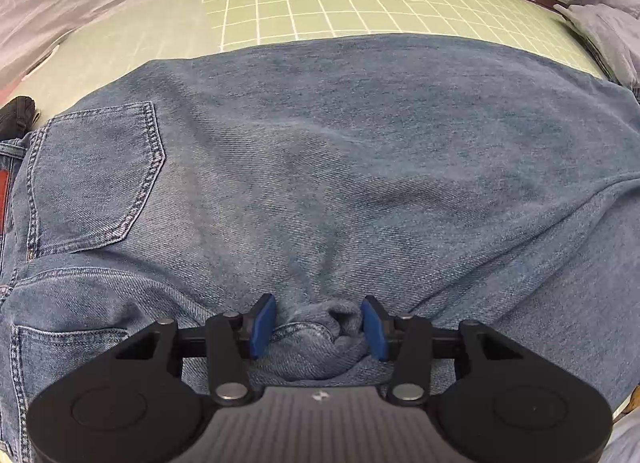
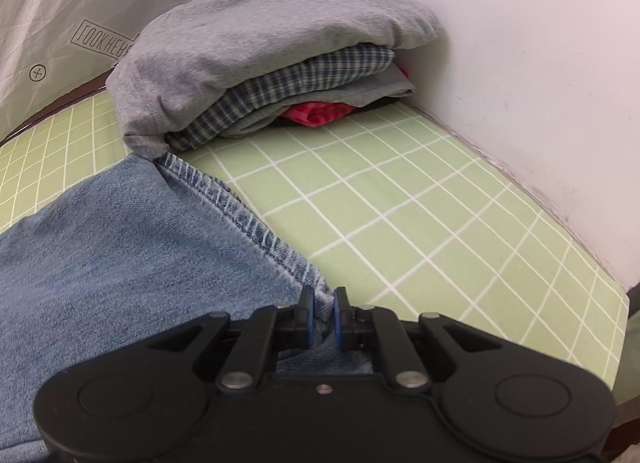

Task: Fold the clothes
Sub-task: 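Hold the crotch with the left gripper while the right gripper pulls the cuff toward the grey stack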

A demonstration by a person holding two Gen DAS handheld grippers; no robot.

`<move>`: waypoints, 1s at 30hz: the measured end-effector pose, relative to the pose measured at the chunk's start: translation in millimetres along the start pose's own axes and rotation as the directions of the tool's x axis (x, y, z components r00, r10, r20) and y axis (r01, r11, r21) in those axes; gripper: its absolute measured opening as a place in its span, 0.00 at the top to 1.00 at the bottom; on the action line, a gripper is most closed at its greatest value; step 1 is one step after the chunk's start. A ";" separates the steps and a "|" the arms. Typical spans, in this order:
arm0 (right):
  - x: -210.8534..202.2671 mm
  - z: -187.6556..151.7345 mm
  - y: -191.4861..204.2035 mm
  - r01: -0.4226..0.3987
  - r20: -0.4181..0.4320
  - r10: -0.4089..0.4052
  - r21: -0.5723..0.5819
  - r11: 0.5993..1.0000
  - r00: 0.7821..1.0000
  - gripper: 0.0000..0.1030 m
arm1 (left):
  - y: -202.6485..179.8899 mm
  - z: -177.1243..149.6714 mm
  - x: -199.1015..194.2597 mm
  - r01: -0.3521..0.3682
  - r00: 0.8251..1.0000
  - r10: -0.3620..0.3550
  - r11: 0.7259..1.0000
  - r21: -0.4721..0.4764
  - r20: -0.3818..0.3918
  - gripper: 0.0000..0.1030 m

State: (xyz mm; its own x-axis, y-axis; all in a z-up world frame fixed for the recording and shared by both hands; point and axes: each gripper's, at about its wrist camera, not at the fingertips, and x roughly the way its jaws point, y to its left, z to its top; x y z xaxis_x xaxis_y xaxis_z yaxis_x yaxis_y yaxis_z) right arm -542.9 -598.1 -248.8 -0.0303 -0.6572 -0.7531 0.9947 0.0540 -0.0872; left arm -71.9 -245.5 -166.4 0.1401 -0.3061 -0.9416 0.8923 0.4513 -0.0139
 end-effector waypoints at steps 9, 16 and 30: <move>-0.2 6.1 -15.8 0.002 -0.013 -0.002 -0.035 0.999 1.000 0.76 | -1.2 7.9 -0.1 -0.022 1.000 0.022 0.999 -0.032 0.002 0.50; 2.1 55.7 -13.1 -0.195 0.069 0.193 0.024 0.981 0.979 0.38 | 10.7 19.4 -7.2 0.000 1.000 0.000 0.992 -0.124 0.007 0.50; 76.6 108.1 35.7 -0.318 -0.036 0.316 -0.083 0.944 0.948 0.88 | 20.1 74.7 20.0 -0.074 0.996 0.085 0.967 -0.246 0.036 0.49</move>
State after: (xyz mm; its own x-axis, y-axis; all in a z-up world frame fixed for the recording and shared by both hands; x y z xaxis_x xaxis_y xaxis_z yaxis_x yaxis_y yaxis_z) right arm -499.2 -727.8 -239.1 0.2825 -0.5789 -0.7649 0.9408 0.3230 0.1031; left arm -19.1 -305.2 -160.4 0.2311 -0.2964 -0.9267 0.7466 0.6647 -0.0264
